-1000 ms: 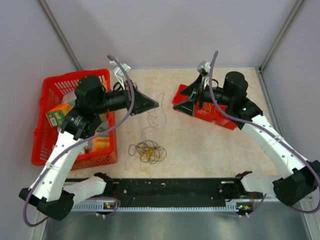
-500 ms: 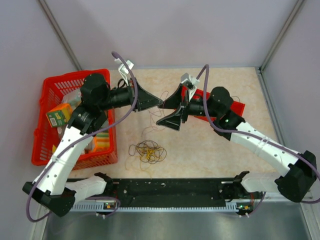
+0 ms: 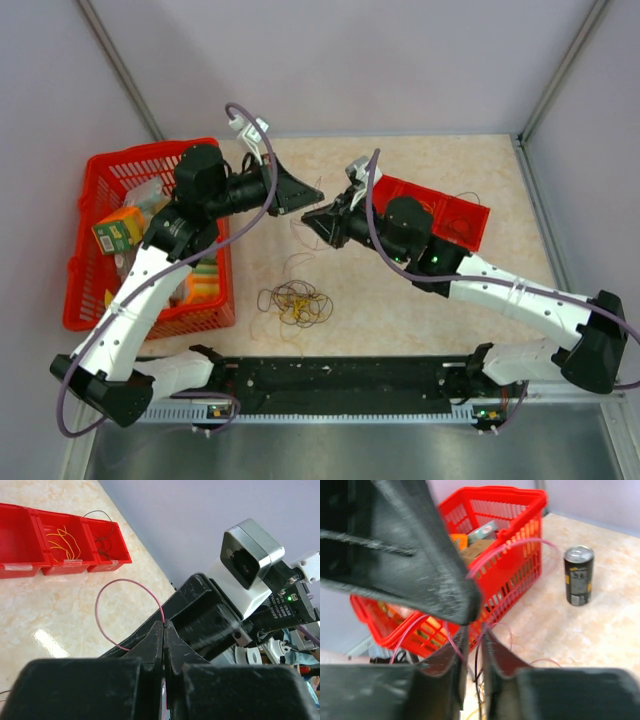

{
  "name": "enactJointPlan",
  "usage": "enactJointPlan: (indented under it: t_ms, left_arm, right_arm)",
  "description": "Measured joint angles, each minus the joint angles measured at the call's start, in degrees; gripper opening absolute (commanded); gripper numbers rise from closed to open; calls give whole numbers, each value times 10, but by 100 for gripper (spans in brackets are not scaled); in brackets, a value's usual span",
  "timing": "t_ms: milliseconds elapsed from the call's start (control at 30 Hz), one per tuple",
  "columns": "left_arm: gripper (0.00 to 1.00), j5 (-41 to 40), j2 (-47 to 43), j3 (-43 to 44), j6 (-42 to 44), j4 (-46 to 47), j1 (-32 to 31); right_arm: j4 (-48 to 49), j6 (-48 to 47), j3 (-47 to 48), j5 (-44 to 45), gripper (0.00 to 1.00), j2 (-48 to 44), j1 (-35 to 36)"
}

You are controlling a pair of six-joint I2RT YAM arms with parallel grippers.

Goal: Untangle the cables

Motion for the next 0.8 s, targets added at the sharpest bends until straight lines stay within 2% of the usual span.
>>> enactJointPlan:
  t_ms: [33, 67, 133, 200, 233, 367, 533, 667, 800]
  left_arm:
    - [10, -3, 0, 0, 0, 0, 0]
    - [31, -6, -1, 0, 1, -2, 0]
    - [63, -16, -4, 0, 10, -7, 0]
    - [87, -36, -11, 0, 22, -18, 0]
    - [93, -53, -19, -2, 28, -25, 0]
    - [97, -142, -75, -21, 66, -55, 0]
    - [93, -243, -179, -58, 116, -75, 0]
    - [84, -267, -234, -105, 136, -76, 0]
    - [76, -256, -217, -171, 146, -84, 0]
  right_arm:
    - [-2, -1, 2, 14, 0, 2, 0]
    - [-3, 2, 2, 34, 0, 3, 0]
    - [-4, 1, 2, 57, 0, 4, -1]
    - [-6, 0, 2, 68, 0, 5, -8]
    - [-10, 0, 4, 70, 0, 5, -15]
    - [-31, -3, 27, 78, 0, 24, -77]
    - [-70, -31, 72, 92, 0, 87, -187]
    - [-122, -60, 156, 95, 0, 189, -253]
    - [-164, -91, 214, 101, 0, 285, -284]
